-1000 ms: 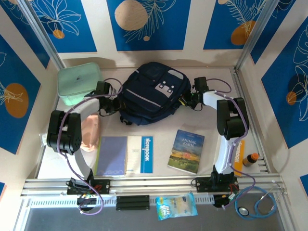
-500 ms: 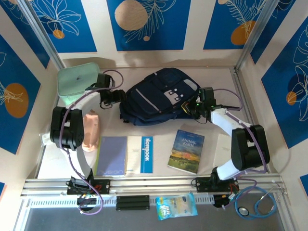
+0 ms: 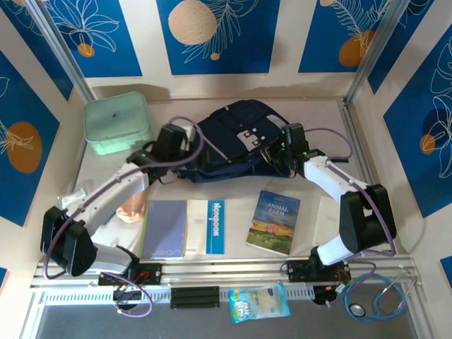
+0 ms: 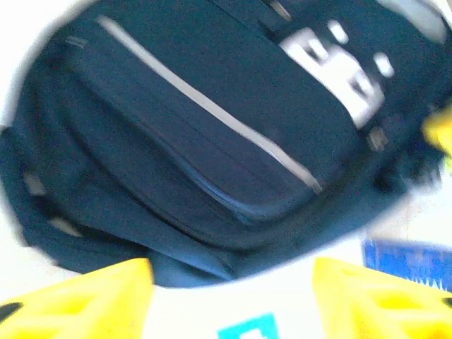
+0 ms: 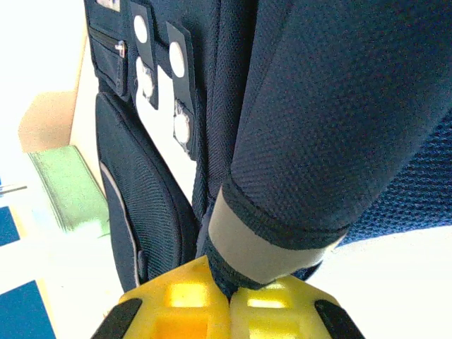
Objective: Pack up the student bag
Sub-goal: Rotate the student bag at the top-center of the table.
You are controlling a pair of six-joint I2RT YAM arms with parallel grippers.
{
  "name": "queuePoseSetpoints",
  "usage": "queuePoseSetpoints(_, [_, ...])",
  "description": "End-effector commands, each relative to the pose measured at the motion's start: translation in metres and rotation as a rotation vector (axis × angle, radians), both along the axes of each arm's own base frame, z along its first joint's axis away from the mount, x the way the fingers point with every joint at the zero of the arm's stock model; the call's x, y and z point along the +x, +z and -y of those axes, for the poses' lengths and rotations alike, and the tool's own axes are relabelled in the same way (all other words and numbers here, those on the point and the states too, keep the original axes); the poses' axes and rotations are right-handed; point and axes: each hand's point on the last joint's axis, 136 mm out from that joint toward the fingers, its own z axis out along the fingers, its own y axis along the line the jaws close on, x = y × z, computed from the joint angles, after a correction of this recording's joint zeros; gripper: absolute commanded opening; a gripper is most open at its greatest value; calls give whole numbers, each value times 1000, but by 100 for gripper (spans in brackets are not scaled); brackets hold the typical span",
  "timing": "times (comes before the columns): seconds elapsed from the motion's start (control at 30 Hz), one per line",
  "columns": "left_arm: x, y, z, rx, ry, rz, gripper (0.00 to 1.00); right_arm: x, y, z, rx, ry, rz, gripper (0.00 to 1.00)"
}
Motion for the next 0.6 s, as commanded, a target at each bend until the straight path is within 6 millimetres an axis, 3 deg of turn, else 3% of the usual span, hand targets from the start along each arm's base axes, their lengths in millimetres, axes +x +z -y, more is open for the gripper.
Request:
queuePoseSetpoints(0.0, [-18,-23,33,-63,-67,-50,48,14,27,-11,49,13,62,0])
queuePoseSetpoints(0.1, [-18,-48,46,-64,-80,-101,40,12,28,-10,46,13,64,0])
queuePoseSetpoints(0.23, [1,-77,42,36,-37,-112,36,6,30,-8,45,17,63,0])
queuePoseSetpoints(0.43, [46,-91,50,79,-16,-72,37,-4,30,-6,50,21,57,0])
queuePoseSetpoints(0.57, [81,-98,38,109,46,-41,37,-7,27,-9,54,30,50,0])
